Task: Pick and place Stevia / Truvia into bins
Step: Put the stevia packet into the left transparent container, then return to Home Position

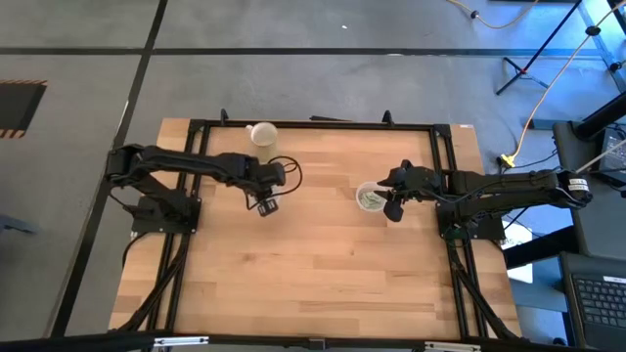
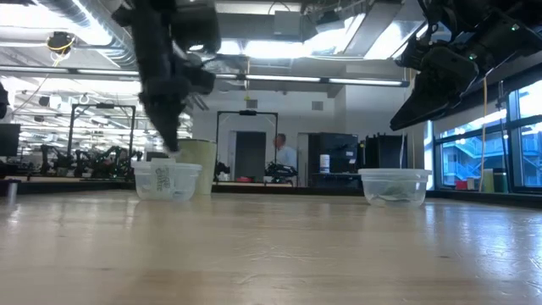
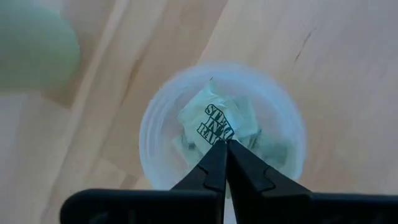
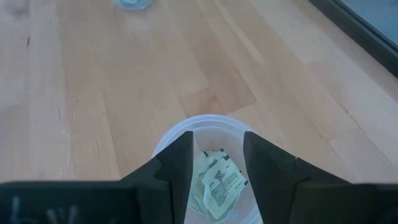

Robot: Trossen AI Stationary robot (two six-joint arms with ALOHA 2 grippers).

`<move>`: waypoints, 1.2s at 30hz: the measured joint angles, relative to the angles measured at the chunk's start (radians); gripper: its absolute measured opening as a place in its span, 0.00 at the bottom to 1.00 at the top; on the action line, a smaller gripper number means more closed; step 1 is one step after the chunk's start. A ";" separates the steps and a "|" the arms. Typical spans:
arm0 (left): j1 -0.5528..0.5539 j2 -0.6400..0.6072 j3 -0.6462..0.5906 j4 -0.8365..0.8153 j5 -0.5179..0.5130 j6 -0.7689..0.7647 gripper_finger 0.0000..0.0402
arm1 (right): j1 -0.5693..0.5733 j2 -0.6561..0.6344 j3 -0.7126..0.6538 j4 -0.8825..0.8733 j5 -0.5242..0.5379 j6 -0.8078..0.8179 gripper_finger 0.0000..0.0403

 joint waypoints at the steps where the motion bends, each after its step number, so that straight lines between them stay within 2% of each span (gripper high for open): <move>1: 0.003 0.000 -0.016 0.001 0.002 -0.011 0.01 | 0.000 0.000 0.000 0.000 0.000 0.001 0.36; 11: 0.031 -0.001 -0.085 0.058 -0.004 -0.061 0.03 | 0.000 0.000 0.000 0.000 0.000 0.018 0.36; 25: 0.031 -0.008 -0.060 0.055 0.018 -0.020 0.18 | 0.000 0.000 0.000 0.000 0.000 0.018 0.36; 28: 0.031 -0.045 -0.030 0.054 0.018 0.014 0.19 | -0.001 0.000 0.000 0.000 0.007 -0.015 0.36; 31: 0.031 -0.116 -0.026 0.087 -0.015 0.071 0.18 | -0.002 -0.001 0.000 0.002 0.083 -0.077 0.36; 33: 0.032 -0.170 -0.025 0.115 -0.037 0.104 0.18 | -0.002 -0.004 0.000 0.002 0.136 -0.042 0.36; 36: 0.032 -0.263 -0.030 0.138 -0.040 0.166 0.18 | -0.017 -0.027 0.000 -0.005 0.139 -0.033 0.36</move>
